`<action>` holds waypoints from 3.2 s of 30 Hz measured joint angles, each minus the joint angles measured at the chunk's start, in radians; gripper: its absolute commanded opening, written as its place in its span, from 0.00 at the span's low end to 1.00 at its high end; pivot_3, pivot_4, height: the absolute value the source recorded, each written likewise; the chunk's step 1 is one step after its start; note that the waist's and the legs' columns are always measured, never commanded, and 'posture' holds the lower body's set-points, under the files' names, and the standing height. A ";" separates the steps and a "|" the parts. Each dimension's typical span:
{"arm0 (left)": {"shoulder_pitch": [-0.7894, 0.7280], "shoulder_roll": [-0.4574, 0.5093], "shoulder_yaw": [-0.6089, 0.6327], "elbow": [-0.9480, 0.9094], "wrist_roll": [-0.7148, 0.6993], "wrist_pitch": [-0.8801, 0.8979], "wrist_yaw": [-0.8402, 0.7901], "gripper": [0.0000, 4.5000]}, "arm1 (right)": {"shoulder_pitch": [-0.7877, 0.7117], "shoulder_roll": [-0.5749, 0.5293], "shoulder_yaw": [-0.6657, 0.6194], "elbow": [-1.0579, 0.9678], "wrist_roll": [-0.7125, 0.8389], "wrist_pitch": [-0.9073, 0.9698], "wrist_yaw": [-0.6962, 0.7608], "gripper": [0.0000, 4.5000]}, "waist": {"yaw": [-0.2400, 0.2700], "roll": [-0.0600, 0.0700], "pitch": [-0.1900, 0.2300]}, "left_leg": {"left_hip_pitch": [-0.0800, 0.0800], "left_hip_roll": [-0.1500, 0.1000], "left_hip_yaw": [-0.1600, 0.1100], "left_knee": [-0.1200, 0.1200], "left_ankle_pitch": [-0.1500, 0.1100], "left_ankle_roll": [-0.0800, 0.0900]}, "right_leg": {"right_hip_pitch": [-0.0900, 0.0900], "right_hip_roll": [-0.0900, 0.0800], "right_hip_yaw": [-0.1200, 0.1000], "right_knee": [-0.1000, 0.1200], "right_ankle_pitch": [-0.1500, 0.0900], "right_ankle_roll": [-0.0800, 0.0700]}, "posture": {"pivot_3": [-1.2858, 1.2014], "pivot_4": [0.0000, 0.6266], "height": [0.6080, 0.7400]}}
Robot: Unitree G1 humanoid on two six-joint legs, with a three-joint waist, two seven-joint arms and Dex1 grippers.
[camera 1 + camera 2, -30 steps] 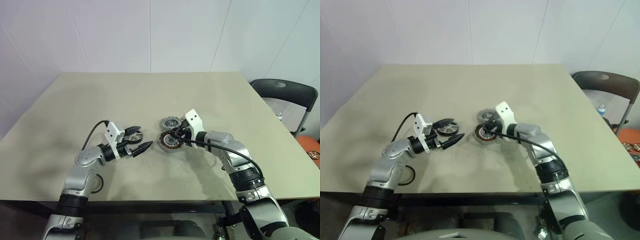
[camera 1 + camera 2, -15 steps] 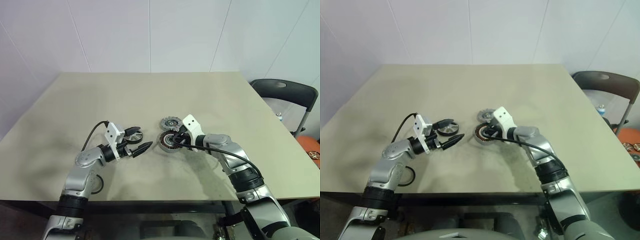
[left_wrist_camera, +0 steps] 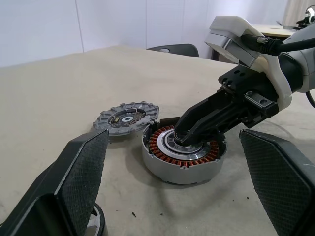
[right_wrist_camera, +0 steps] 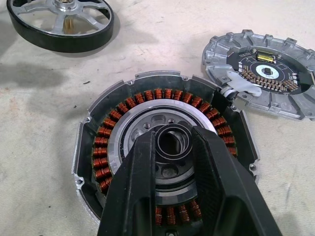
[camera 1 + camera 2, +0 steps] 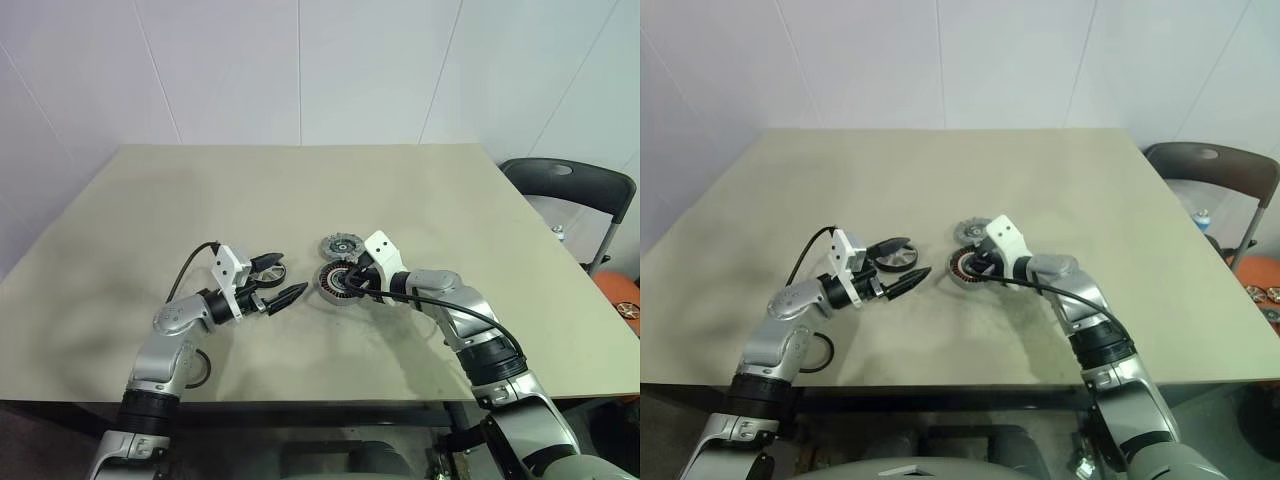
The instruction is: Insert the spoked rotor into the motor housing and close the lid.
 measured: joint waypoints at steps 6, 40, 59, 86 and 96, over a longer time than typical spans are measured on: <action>0.000 0.000 0.000 0.000 0.000 0.000 0.001 1.00 | 0.000 0.002 0.000 0.000 0.000 0.000 0.004 0.15 | 0.000 0.000 0.000 | 0.000 0.000 0.000 0.000 0.000 0.000 | 0.000 0.000 0.000 0.000 0.000 0.000 | 0.52 0.00 1.00; 0.000 -0.001 0.000 0.011 0.008 0.000 0.020 1.00 | 0.009 0.068 -0.045 0.002 0.068 0.005 0.016 0.58 | -0.001 0.000 0.000 | 0.000 0.000 0.000 0.000 0.000 0.000 | 0.000 0.000 0.000 0.000 0.000 0.000 | 0.52 0.00 1.00; 0.000 -0.013 0.000 0.012 0.020 0.001 0.020 1.00 | -0.019 0.042 0.003 0.089 -0.030 -0.118 -0.022 0.01 | -0.002 0.000 0.000 | 0.000 0.000 0.000 0.000 0.000 0.000 | 0.000 0.000 0.000 0.000 0.000 0.000 | 0.52 0.00 1.00; 0.022 -0.016 0.009 -0.010 -0.008 0.028 0.021 1.00 | 0.028 0.076 -0.115 0.089 0.108 -0.109 0.095 0.01 | -0.003 0.000 0.000 | -0.001 0.001 0.000 -0.002 0.000 0.000 | -0.001 0.000 0.000 -0.001 0.000 0.000 | 0.52 0.00 1.00; 0.289 0.014 0.227 -0.239 -0.333 0.325 0.098 1.00 | 0.018 0.005 -0.095 -0.021 0.105 -0.193 0.171 0.21 | -0.004 0.001 0.001 | 0.001 0.004 0.000 -0.001 0.000 0.000 | -0.001 0.000 0.000 0.000 0.000 0.000 | 0.52 0.00 1.00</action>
